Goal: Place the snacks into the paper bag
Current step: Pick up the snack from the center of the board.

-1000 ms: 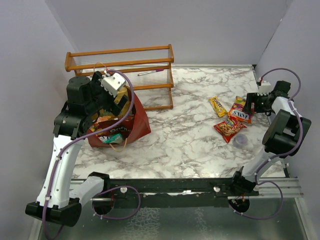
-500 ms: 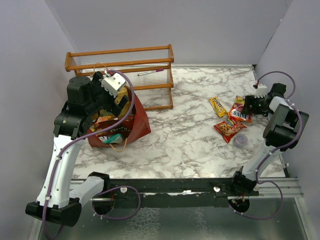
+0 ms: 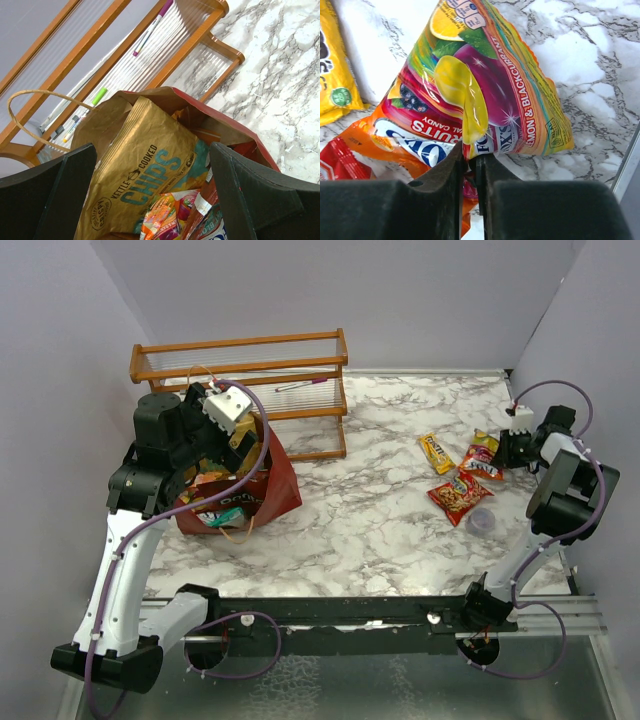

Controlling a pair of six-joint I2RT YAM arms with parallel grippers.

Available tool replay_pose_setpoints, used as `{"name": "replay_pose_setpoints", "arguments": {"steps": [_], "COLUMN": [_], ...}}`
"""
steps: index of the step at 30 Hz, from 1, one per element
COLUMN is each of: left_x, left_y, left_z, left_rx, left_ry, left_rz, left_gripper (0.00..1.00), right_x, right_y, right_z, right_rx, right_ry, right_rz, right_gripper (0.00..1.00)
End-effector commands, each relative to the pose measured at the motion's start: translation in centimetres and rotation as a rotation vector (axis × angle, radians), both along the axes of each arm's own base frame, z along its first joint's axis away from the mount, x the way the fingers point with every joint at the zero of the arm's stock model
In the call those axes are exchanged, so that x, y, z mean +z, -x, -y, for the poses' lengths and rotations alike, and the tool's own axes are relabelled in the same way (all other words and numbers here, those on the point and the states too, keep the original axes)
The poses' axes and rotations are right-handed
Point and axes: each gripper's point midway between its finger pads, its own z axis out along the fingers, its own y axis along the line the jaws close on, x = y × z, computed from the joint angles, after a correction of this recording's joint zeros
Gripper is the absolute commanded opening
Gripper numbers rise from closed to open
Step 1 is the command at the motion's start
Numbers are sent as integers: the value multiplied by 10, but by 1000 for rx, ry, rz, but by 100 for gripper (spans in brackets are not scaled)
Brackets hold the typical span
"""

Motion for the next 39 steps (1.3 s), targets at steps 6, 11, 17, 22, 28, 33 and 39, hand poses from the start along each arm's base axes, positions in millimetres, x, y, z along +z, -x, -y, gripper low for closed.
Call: {"name": "replay_pose_setpoints", "arguments": {"steps": [6, 11, 17, 22, 28, 33, 39], "left_x": [20, 34, 36, 39, 41, 44, 47], "left_y": [0, 0, 1, 4, 3, 4, 8], "left_z": [8, 13, 20, 28, 37, 50, 73], "left_rx": [-37, -59, -89, -122, -154, -214, -319], "left_ry": [40, 72, 101, 138, 184, 226, 297], "left_rz": [55, 79, 75, 64, 32, 6, -47], "left_gripper": [97, 94, 93, 90, 87, 85, 84], "right_x": [56, 92, 125, 156, 197, 226, 255], "right_y": [2, 6, 13, 24, 48, 75, 106], "right_z": [-16, -29, -45, -71, -126, -178, -231], "right_rx": [81, 116, 155, 224, 381, 545, 719], "right_ry": [-30, -52, -71, -98, -152, -160, -172], "right_rz": [79, 143, 200, 259, 368, 471, 599], "right_gripper": [1, 1, 1, 1, 1, 1, 1]}}
